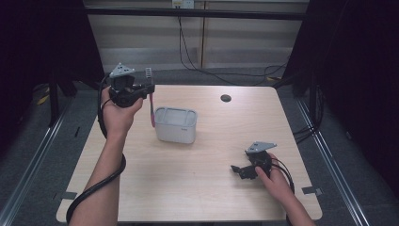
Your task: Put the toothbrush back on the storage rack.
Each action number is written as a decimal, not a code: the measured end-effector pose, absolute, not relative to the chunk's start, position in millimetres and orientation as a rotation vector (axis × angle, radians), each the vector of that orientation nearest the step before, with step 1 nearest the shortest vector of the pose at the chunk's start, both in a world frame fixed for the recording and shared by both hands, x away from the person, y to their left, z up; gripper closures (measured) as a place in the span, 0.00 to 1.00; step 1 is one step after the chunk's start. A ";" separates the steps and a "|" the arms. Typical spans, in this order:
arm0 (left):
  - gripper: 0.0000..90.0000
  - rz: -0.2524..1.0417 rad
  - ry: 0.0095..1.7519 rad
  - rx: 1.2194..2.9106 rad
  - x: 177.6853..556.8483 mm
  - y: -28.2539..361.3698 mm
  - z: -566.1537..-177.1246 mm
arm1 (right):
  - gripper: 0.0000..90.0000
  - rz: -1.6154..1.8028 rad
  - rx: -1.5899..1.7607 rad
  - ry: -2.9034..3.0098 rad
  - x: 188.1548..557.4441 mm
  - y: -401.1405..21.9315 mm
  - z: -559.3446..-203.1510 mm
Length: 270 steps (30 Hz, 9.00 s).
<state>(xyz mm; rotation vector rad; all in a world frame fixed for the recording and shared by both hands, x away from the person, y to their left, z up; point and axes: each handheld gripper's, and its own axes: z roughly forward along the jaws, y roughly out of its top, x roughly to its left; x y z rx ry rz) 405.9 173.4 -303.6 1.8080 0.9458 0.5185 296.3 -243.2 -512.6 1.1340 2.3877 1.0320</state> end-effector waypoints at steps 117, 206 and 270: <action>0.92 0.548 1.005 1.808 421.4 165.1 -383.5 | 0.12 1.031 1.131 2.390 296.3 -243.4 -512.6; 0.76 0.534 1.023 1.859 397.7 169.2 -410.5 | 0.12 1.031 1.131 2.390 296.4 -243.4 -512.6; 0.23 0.463 1.052 1.845 389.2 182.4 -407.8 | 0.12 1.031 1.131 2.390 296.4 -243.4 -512.6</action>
